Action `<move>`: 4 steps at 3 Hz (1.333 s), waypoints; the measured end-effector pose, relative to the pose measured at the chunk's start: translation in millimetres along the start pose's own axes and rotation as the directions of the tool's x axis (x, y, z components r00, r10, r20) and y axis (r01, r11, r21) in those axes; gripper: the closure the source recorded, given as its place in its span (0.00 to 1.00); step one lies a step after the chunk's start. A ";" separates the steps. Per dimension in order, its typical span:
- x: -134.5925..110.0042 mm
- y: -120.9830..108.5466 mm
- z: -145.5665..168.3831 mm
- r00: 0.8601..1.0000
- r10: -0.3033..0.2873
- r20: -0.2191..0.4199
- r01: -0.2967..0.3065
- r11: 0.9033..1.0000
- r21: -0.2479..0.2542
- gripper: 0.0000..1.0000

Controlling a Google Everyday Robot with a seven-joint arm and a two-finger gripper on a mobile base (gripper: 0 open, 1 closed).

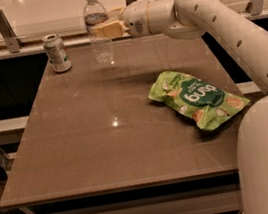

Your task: Move water bottle near 7up can

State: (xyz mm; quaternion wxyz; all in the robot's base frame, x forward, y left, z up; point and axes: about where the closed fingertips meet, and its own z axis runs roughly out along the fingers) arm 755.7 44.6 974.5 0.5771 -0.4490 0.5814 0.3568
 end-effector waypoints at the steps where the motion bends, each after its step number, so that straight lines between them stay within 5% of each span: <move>1: 4.7 0.8 21.7 1.000 0.006 -0.027 -0.007 1.000 -0.028 1.00; 4: 28.3 4.4 69.6 0.998 0.045 -0.037 -0.048 0.995 -0.086 1.00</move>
Offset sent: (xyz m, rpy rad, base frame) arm 0.0208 0.0563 -0.0266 -0.0466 0.0661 0.0705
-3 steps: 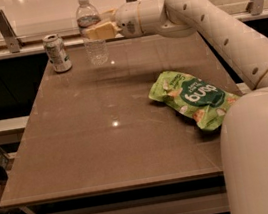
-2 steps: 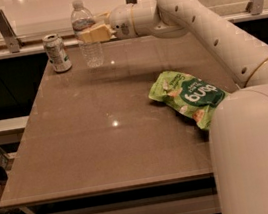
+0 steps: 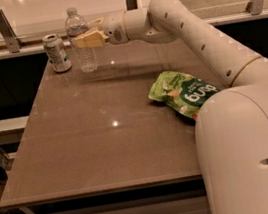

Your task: Move water bottle near 7up can

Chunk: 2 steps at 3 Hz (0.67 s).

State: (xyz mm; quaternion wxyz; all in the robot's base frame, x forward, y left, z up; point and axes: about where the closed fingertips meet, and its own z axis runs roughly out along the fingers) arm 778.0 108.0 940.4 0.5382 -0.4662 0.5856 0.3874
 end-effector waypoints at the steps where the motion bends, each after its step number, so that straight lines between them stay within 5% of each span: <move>1: 18.7 -9.3 15.3 1.000 0.028 0.006 -0.028 1.000 -0.011 1.00; 2: 23.1 -10.8 21.5 0.999 0.035 0.014 -0.035 0.999 -0.019 1.00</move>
Offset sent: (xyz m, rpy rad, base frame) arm 0.0213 0.0076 -0.0277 0.0244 0.0330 0.0015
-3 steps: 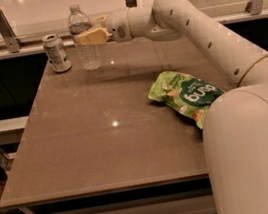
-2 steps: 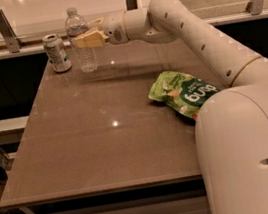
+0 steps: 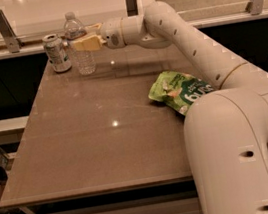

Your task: Move water bottle near 7up can

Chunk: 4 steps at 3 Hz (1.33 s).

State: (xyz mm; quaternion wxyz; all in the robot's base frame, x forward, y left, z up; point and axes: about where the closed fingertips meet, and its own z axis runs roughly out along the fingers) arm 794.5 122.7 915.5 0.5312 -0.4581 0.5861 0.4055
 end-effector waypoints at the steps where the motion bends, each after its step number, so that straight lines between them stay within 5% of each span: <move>1: -0.1 1.6 2.7 1.000 0.000 0.000 0.000 1.000 -0.004 0.84; 4: 0.7 6.2 12.4 1.000 0.003 0.000 -0.003 1.000 -0.019 0.14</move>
Offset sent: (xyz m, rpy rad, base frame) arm -0.0007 0.0027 -0.0002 -0.0002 0.0008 0.0037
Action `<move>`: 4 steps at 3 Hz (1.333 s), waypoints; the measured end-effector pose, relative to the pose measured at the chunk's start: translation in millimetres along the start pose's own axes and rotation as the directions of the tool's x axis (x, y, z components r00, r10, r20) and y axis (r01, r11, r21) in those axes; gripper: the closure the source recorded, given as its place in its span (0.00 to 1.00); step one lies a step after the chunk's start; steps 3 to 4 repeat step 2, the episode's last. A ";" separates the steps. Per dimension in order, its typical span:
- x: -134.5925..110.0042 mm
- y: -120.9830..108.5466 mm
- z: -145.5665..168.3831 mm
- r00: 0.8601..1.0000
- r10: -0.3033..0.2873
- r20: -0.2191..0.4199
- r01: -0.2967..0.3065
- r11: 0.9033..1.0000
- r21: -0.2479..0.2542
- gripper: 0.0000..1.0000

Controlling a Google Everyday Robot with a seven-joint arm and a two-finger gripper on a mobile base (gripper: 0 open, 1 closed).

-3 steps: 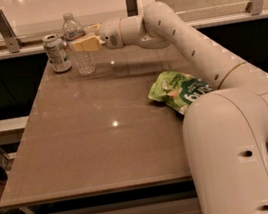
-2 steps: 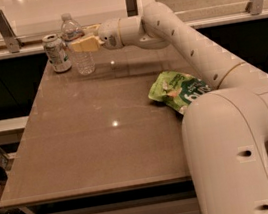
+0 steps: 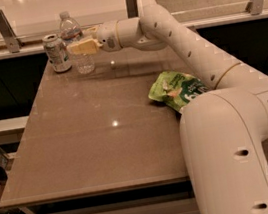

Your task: Move water bottle near 7up can

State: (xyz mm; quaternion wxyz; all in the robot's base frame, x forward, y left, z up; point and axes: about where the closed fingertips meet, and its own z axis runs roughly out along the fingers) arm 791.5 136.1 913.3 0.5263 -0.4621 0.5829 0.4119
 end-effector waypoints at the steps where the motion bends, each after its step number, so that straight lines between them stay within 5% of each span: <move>1: 0.3 1.5 3.2 1.000 0.001 0.000 -0.001 1.000 -0.005 0.00; 4: 0.3 1.6 3.3 1.000 0.001 0.000 -0.001 1.000 -0.005 0.00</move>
Offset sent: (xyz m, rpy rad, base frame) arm -0.0007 0.0032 -0.0006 0.0005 0.0012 0.0044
